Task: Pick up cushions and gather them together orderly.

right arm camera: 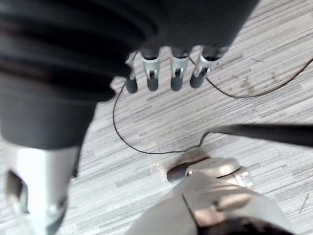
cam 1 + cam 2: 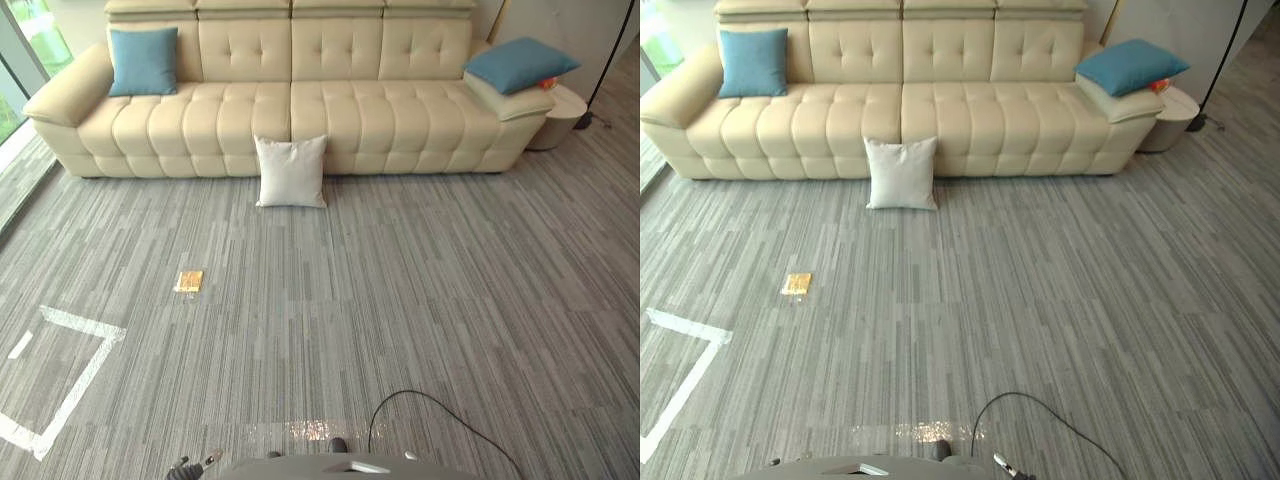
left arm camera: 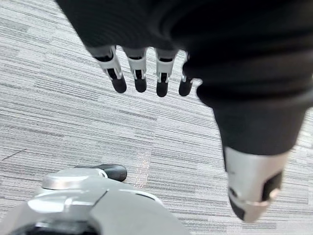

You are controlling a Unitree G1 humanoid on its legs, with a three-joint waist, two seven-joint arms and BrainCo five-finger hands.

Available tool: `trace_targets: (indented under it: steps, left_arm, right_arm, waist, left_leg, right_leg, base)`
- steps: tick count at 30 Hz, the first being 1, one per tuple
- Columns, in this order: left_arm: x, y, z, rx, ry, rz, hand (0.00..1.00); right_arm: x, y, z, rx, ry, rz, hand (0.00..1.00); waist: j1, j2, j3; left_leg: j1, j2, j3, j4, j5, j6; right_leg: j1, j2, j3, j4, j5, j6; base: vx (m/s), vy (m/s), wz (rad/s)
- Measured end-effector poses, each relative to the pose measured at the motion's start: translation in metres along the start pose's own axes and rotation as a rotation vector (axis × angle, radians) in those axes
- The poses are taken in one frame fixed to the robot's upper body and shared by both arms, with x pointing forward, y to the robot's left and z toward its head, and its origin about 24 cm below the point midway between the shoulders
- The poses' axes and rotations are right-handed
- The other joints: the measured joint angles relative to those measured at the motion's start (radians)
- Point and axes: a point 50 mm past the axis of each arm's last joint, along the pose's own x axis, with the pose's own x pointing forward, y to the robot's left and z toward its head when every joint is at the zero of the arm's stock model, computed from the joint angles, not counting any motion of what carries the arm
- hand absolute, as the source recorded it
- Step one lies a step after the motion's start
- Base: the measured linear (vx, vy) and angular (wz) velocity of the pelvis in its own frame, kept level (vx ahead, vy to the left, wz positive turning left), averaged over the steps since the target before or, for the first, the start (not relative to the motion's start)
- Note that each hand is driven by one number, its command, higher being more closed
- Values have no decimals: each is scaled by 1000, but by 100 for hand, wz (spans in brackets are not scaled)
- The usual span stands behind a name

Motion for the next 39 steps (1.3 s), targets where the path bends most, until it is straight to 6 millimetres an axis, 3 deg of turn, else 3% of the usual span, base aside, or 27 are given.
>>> trace_targets:
  steps: [10,39]
  left_arm:
    - [1,-4,5,-18,-17,-6,0]
    - [3,-3,11,12,-25,-12,0]
  right_arm:
    - [2,4,14,9,-32,8,0]
    - [2,10,15,-50,-42,22,0]
  waist:
    - [3,7,22]
    - [8,-18,37]
  left_leg:
    - [25,2,10,-14,0,-3]
    - [35,10,17,-35,9,-5]
  right_leg:
    - [26,3,-2,-15,3,4]
    - [24,12,-1,-22,4,3]
  base:
    - [-14,-5,0]
    - [-21,-5,0]
